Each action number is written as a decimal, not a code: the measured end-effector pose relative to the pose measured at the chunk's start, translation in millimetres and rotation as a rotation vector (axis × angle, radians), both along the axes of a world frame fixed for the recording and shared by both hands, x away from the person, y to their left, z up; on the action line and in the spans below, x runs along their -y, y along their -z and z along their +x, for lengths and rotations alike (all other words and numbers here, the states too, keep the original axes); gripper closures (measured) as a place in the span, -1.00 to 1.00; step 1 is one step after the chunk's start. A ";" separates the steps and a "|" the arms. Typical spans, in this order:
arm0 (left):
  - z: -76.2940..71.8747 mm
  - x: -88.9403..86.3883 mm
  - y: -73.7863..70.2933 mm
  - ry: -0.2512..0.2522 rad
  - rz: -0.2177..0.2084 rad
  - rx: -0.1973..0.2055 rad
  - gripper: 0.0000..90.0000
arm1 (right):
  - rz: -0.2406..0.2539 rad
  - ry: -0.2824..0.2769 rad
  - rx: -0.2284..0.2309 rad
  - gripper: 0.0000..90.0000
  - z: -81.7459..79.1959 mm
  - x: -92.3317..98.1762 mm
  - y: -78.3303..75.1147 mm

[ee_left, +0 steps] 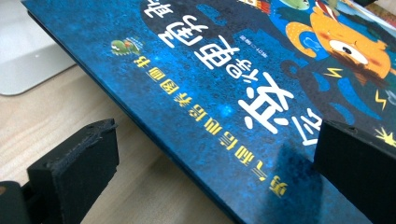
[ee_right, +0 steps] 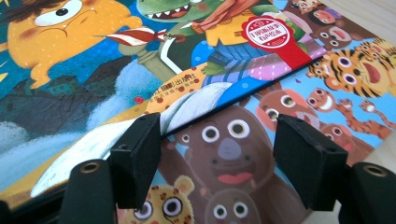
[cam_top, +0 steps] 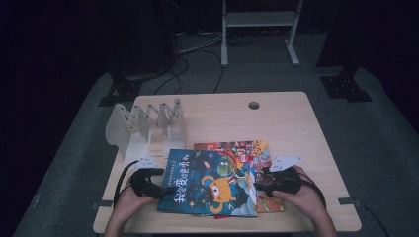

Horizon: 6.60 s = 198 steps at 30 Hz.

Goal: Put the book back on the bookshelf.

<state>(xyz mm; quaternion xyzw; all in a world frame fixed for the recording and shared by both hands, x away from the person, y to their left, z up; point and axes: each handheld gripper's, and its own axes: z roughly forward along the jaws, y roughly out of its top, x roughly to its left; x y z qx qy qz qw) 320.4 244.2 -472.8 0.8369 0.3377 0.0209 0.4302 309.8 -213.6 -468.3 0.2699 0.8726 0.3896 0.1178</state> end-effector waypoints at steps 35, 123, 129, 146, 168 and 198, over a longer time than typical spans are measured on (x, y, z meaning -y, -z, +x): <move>-1.3 -7.0 -7.2 0.011 -0.056 -0.117 -1.00 | -0.004 -0.051 -0.012 -0.38 6.1 -24.3 -0.4; 71.3 53.2 -209.5 0.180 0.122 0.020 0.30 | -0.020 -0.054 -0.016 -0.33 -15.8 -75.7 -4.4; 72.0 55.1 -211.3 0.202 0.147 -0.032 0.29 | -0.003 -0.047 -0.022 -0.29 -16.0 -76.3 -3.0; 89.0 63.9 -237.5 0.230 0.146 -0.067 0.54 | 0.028 0.007 0.012 -0.33 -5.0 -53.1 -1.4; 85.4 102.5 -286.7 0.299 0.276 -0.045 0.83 | 0.103 0.496 0.053 -0.30 27.2 57.1 9.2; 45.1 -0.6 -312.2 0.078 0.226 0.007 0.83 | 0.011 0.672 -0.005 -0.53 39.8 76.6 34.7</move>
